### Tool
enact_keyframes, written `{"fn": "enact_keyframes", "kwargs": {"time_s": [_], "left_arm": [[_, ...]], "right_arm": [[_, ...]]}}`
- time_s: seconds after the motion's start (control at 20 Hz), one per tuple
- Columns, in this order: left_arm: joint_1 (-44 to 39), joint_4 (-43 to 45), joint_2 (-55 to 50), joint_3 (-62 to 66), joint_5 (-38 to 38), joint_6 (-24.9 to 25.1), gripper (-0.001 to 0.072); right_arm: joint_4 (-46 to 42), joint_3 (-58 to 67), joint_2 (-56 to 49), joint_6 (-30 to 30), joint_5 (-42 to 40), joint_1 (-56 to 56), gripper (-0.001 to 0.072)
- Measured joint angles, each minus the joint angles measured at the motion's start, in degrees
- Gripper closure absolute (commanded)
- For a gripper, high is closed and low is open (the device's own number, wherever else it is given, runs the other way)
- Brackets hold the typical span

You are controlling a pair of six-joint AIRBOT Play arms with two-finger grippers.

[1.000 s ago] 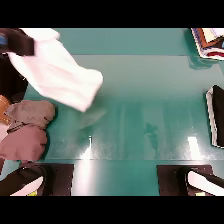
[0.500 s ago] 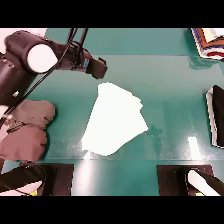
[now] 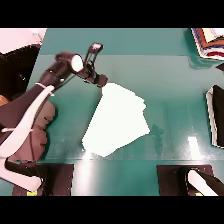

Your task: Fold the shirts.

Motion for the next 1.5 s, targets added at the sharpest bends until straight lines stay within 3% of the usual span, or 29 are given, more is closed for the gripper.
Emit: {"fn": "enact_keyframes", "kwargs": {"time_s": [0.3, 0.35, 0.45, 0.5, 0.9, 0.95, 1.0, 1.05, 1.3, 1.5], "left_arm": [[0.3, -1.5, -7.1, 0.2, 4.3, -0.3, 0.0191], [0.3, -1.7, -7.6, 0.2, 4.9, -0.4, 0.0286], [0.4, -2.6, -8.1, 0.2, 6.1, -0.5, 0.0572], [0.3, -3.1, -8.3, 0.2, 6.5, -0.6, 0.0681], [7.7, -2.8, -3.3, 5.4, 1.8, -0.6, 0.0681], [9.4, -2.4, -1.8, 5.7, 1.1, -0.5, 0.0681], [11.0, -2.4, -0.4, 5.9, 0.2, -0.2, 0.0681], [12.5, -2.0, 0.7, 6.0, -1.2, 0.5, 0.0681], [15.9, -2.0, 3.3, 5.8, -6.0, 2.4, 0.068], [16.5, -2.1, 3.8, 5.6, -7.3, 2.8, 0.0681]], "right_arm": [[0.0, -2.8, 0.0, 0.0, -2.1, 4.5, 0.0687], [0.0, -3.3, 0.0, 0.0, -2.6, 5.4, 0.0687], [-0.1, -4.3, 0.0, 0.0, -4.1, 7.2, 0.0687], [-0.1, -4.7, 0.0, 0.0, -4.5, 8.0, 0.0687], [-4.9, -8.2, -0.1, 2.2, -2.7, 9.6, 0.0683], [-5.5, -10.1, -0.1, 2.7, -2.6, 9.7, 0.0595], [-5.5, -12.6, -0.1, 2.9, -2.7, 10.0, 0.0327], [-5.2, -15.8, -0.2, 3.1, -3.4, 10.7, 0.0261], [2.2, -30.8, -5.7, 3.1, -13.0, 19.2, 0.0261], [10.3, -32.1, -16.7, 0.7, -23.8, 28.5, 0.0261]]}}
